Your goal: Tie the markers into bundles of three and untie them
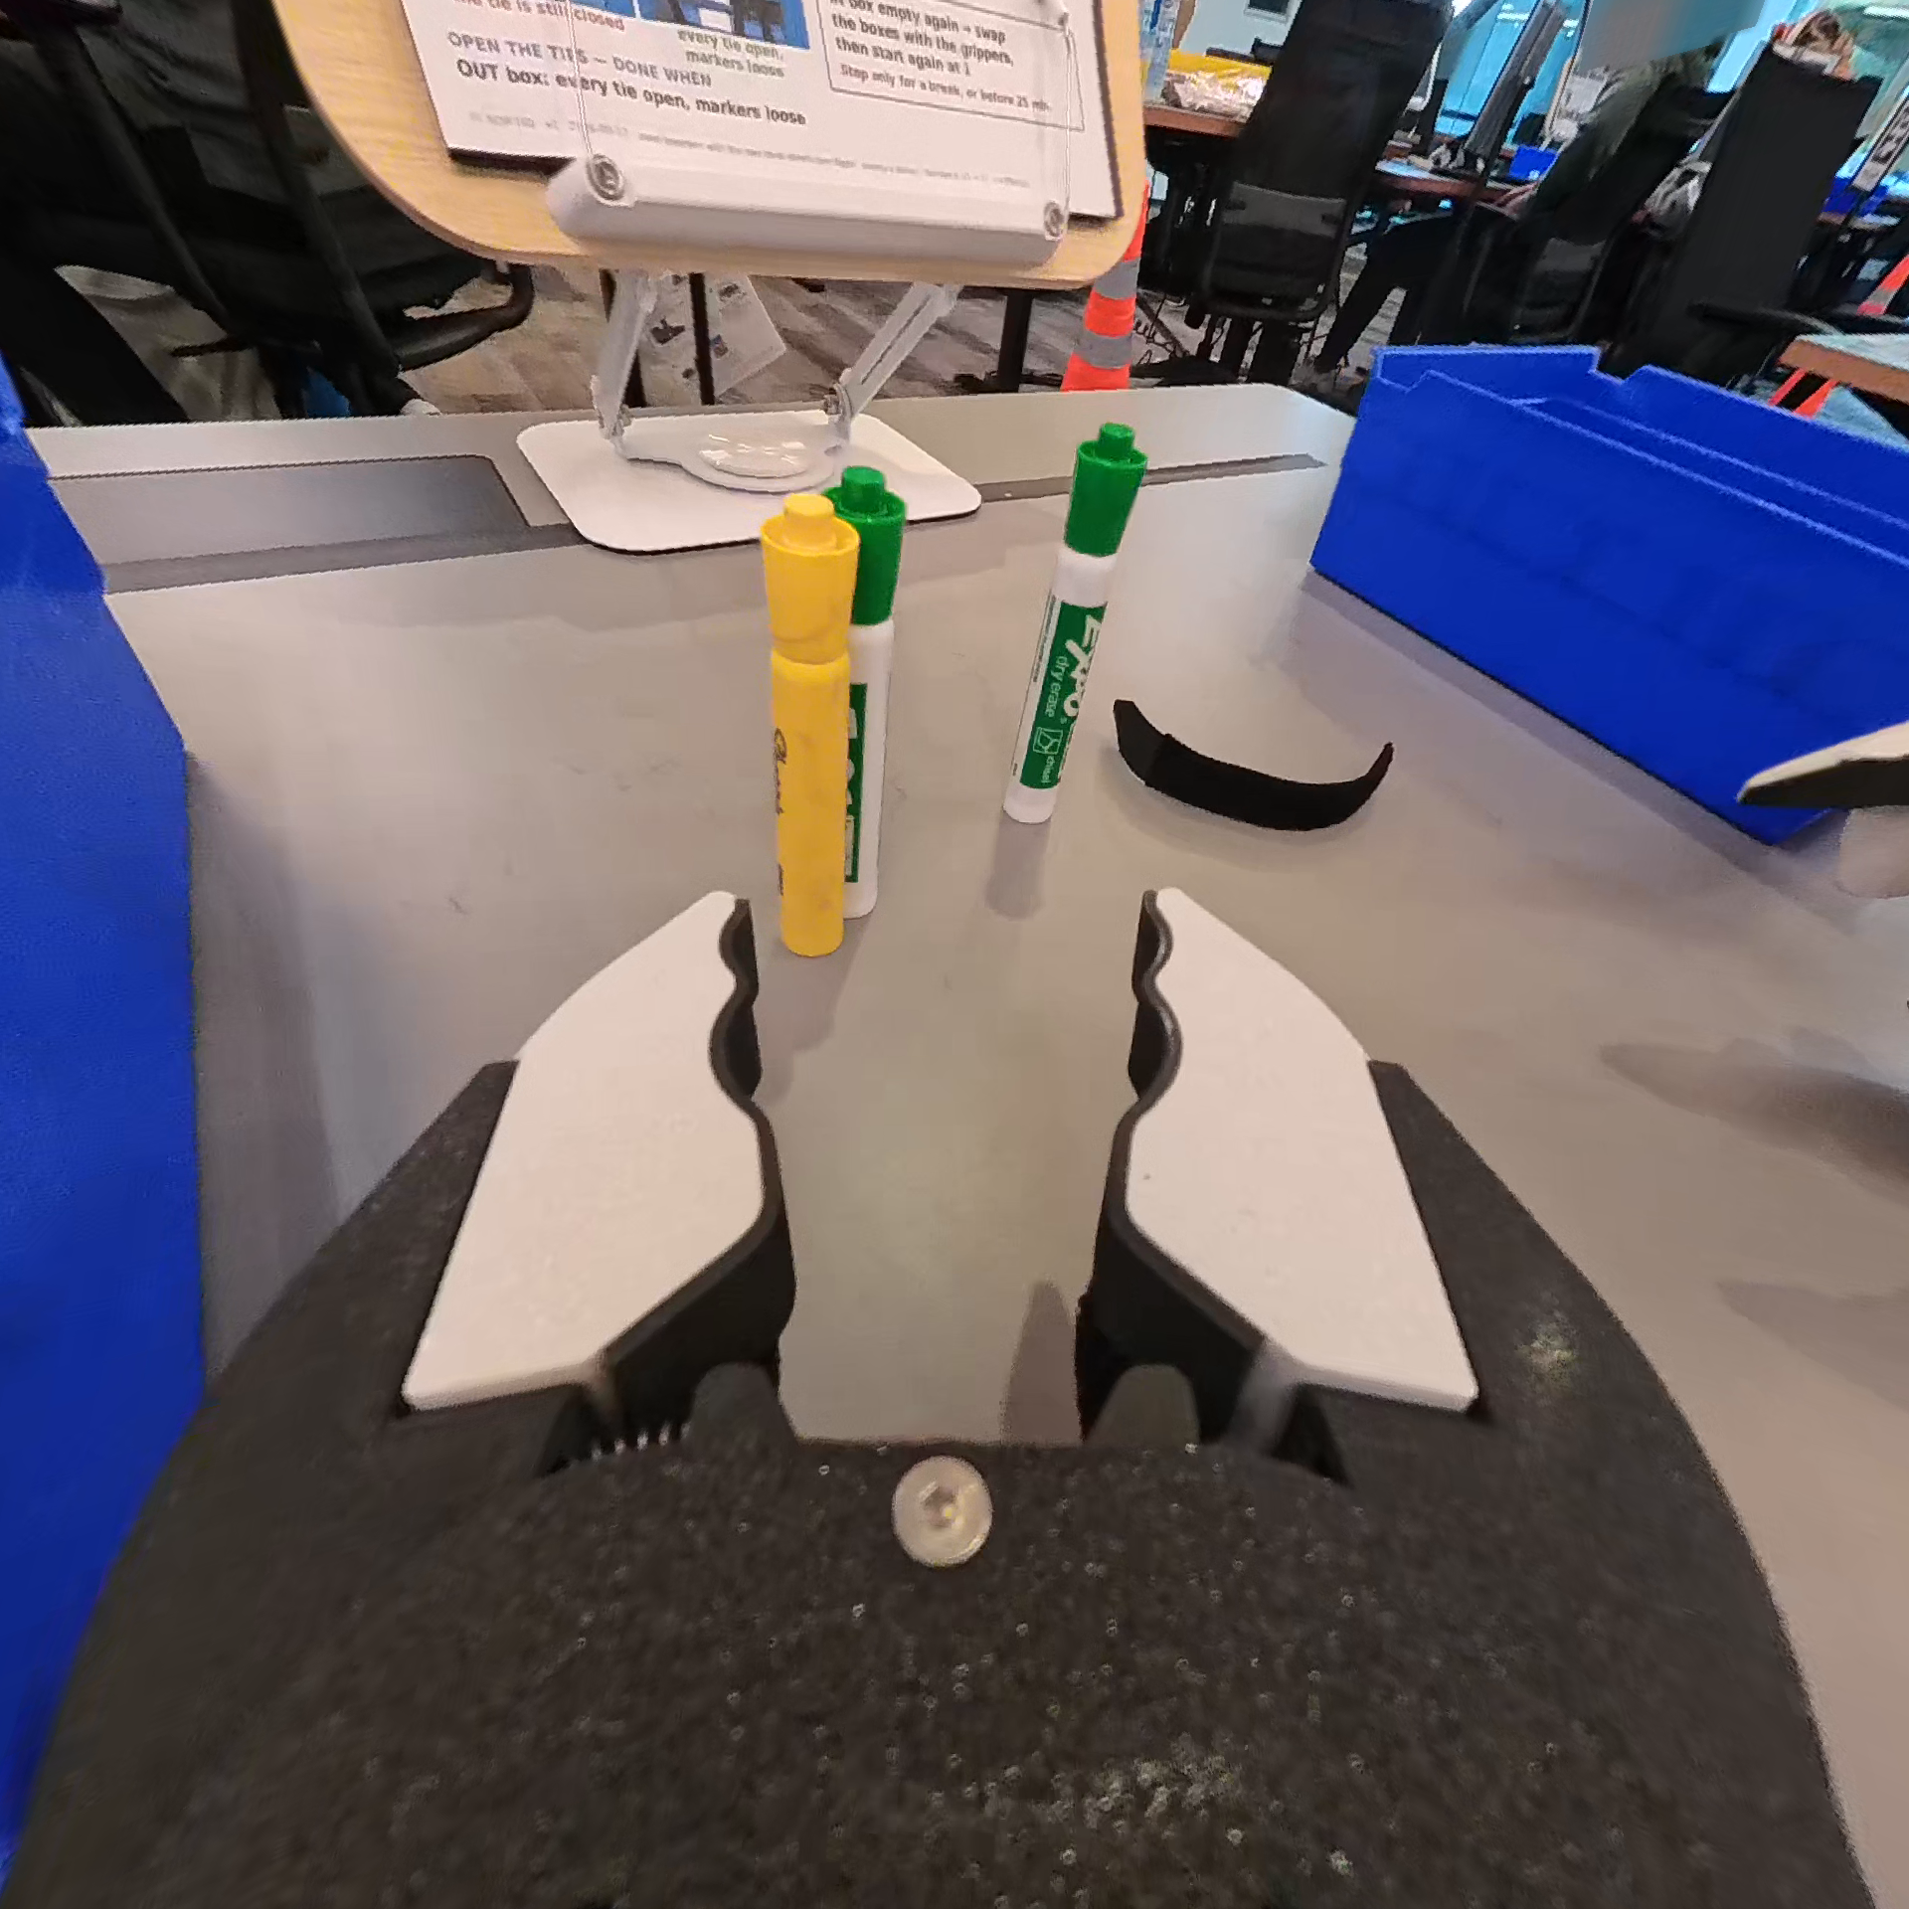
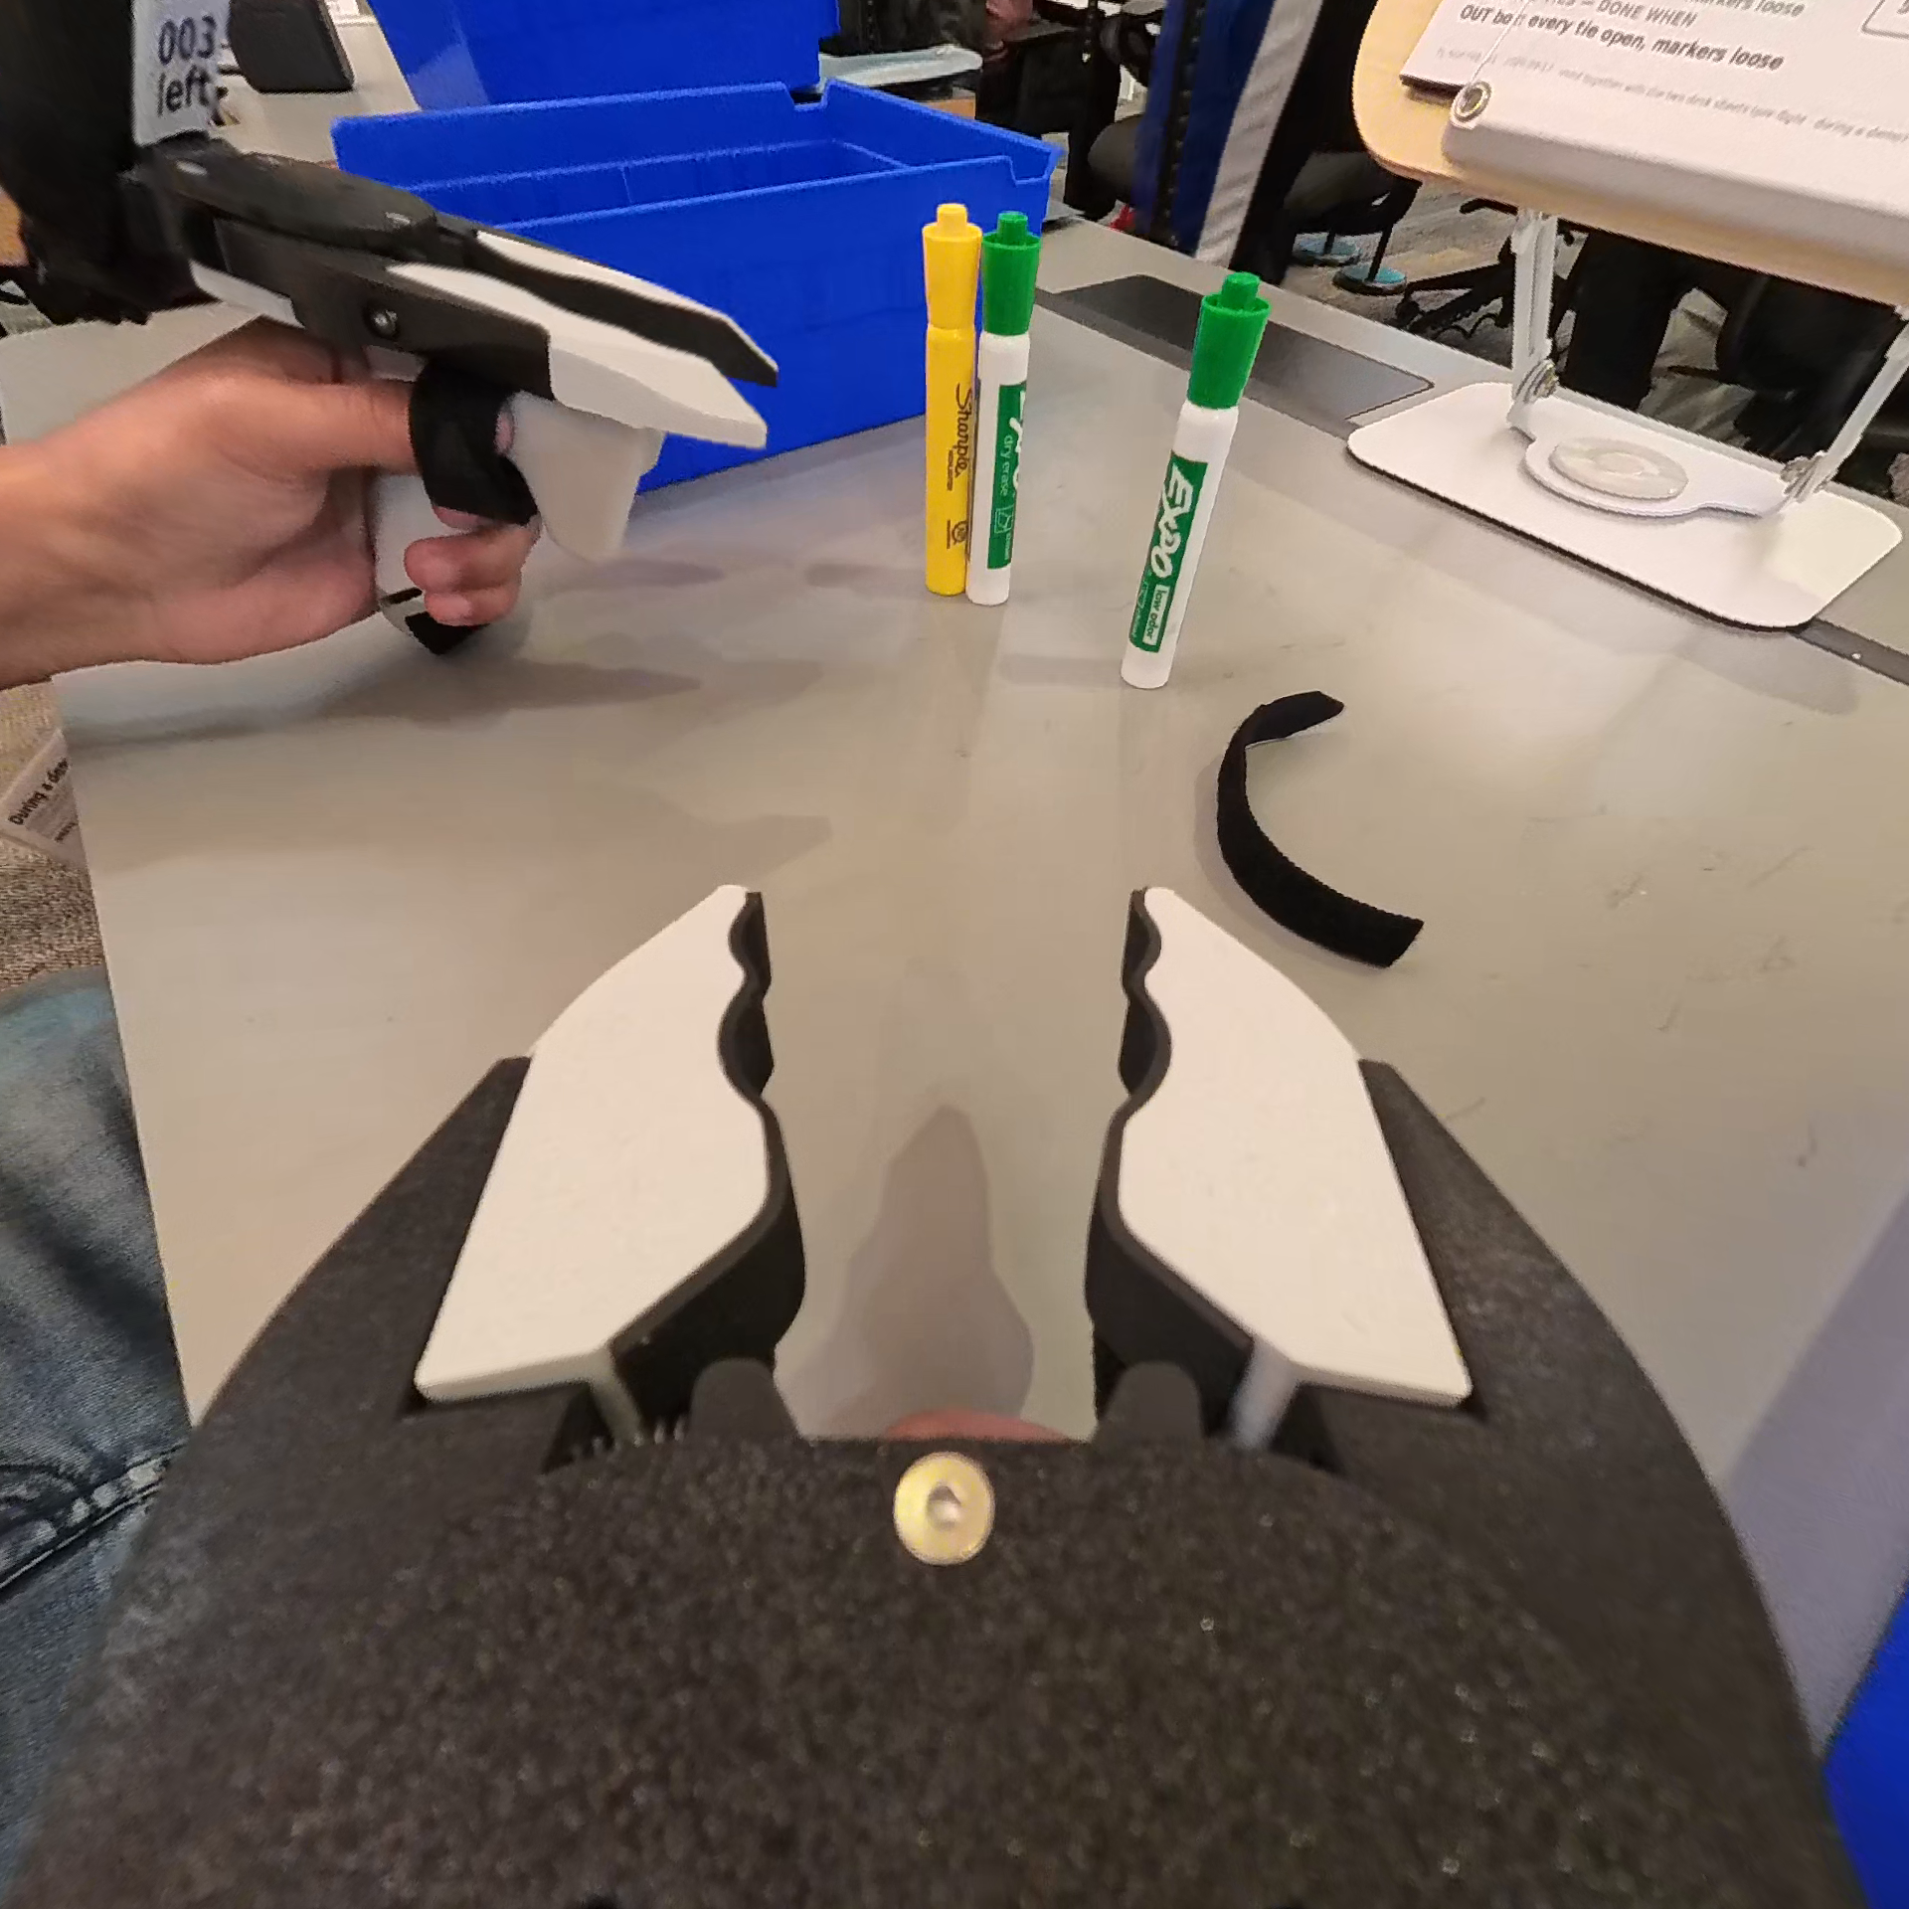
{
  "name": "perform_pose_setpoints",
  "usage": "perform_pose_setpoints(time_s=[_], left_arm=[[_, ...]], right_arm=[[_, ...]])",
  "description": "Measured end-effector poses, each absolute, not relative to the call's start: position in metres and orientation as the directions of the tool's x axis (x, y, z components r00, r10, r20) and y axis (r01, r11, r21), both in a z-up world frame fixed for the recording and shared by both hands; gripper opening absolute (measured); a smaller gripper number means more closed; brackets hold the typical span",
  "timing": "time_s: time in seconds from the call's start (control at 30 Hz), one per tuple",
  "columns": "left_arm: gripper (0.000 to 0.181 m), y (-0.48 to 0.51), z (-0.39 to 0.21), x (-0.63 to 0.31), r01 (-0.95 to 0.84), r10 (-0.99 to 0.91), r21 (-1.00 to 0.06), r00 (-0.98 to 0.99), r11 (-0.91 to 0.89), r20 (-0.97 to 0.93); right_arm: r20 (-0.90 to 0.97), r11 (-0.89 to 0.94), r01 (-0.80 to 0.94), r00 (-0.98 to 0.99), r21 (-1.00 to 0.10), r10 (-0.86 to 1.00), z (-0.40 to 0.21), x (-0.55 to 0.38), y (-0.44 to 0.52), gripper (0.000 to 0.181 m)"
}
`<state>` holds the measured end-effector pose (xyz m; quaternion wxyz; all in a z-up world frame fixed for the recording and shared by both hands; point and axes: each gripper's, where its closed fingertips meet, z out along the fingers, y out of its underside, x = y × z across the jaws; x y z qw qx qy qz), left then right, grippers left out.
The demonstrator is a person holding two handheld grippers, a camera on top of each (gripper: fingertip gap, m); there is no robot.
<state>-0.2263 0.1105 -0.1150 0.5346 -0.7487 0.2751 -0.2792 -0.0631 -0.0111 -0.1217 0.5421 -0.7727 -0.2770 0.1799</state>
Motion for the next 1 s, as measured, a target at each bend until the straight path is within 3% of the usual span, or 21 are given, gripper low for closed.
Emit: perform_pose_setpoints(time_s=[0.17,0.4,0.67,1.0], left_arm=[[0.072,0.126,-0.111,-0.226,-0.075,-0.683,-0.955,0.715,-0.287,0.149],[0.095,0.158,-0.108,-0.219,-0.016,-0.41,-0.958,0.906,-0.287,0.107],[0.094,0.186,-0.099,-0.199,0.015,-0.129,-0.982,0.991,-0.187,0.039],[0.079,0.216,-0.123,-0.2,0.061,0.068,-0.948,0.997,-0.313,0.042]], right_arm=[[0.014,-0.262,0.225,0.782,-0.939,0.623,-0.121,-0.063,-0.011,0.066],[0.0,-0.26,0.208,0.78,-0.943,0.625,-0.118,-0.064,-0.011,0.066],[-0.031,-0.252,0.165,0.779,-0.954,0.626,-0.111,-0.059,-0.012,0.065],[-0.082,-0.256,0.103,0.78,-0.961,0.621,-0.103,-0.05,-0.011,0.065]])
